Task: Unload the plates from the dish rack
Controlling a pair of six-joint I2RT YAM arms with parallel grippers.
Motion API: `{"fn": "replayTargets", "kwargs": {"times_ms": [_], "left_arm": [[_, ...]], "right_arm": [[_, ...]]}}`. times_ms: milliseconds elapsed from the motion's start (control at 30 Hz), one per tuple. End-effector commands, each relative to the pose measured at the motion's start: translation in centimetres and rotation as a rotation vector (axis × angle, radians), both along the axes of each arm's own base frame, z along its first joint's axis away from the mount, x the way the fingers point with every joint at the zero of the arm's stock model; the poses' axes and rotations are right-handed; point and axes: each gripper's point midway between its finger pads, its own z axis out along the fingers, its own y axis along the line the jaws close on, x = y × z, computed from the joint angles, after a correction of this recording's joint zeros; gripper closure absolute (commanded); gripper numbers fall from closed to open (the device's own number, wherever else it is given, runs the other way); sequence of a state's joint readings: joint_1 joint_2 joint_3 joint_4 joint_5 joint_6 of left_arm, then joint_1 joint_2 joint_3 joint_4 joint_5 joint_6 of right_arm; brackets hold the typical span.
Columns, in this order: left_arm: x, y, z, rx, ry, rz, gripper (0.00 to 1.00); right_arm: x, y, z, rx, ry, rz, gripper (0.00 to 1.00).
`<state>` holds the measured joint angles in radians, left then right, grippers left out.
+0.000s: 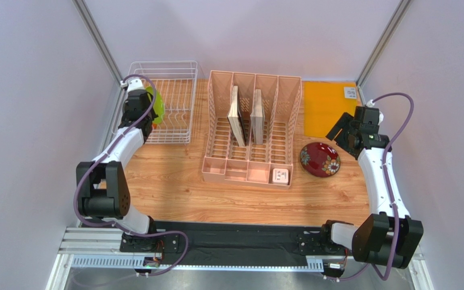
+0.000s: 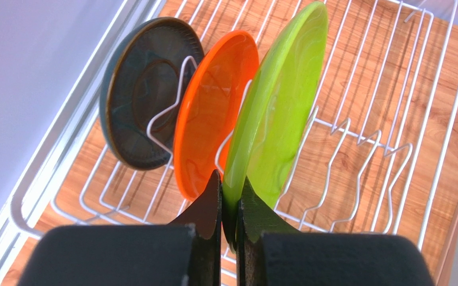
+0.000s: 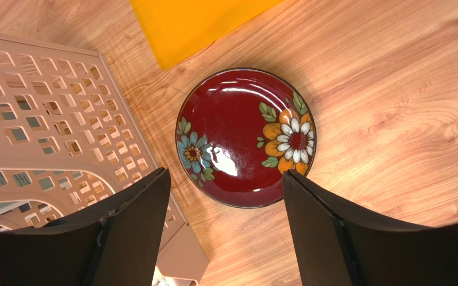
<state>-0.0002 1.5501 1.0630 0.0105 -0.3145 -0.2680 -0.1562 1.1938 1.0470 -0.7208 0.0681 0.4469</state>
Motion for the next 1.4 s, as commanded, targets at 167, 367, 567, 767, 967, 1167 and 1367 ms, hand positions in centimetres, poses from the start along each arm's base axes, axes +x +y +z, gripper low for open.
{"fn": "replayTargets", "kwargs": {"times_ms": [167,367,567,767,967,1167,1367], "left_arm": [[-2.2,0.7,9.2,0.155,-0.161,0.052,1.0],[-4.4,-2.7,13.0,0.028,-0.237,-0.095,1.0],[-7.5,-10.3,16.6,-0.267,-0.335,-0.383,1.0],[-10.5,-16.4,21.4,-0.434,-0.444,-0.616,1.0],[-12.2,-20.4,24.0,-0.516,-0.492,-0.753,1.0],[-12.1,-25.6,24.3,-0.552,-0.472,-0.859,1.0],[-11.1,-28.7,24.9,-0.606,-0.463,-0.939,1.0]], "right_arm": [[0.5,0.4,2.3,0.0,-0.084,0.029,0.26],[0.4,3.1,5.6,0.076,-0.193,0.151,0.23],[-0.3,7.6,10.7,0.186,-0.353,0.371,0.02],[-0.3,10.4,15.0,0.238,-0.5,0.501,0.01],[0.8,13.9,18.5,0.284,-0.619,0.662,0.02],[2.7,18.9,18.6,0.296,-0.656,0.827,0.04],[3.2,23.0,19.3,0.279,-0.661,0.936,0.04]]}}
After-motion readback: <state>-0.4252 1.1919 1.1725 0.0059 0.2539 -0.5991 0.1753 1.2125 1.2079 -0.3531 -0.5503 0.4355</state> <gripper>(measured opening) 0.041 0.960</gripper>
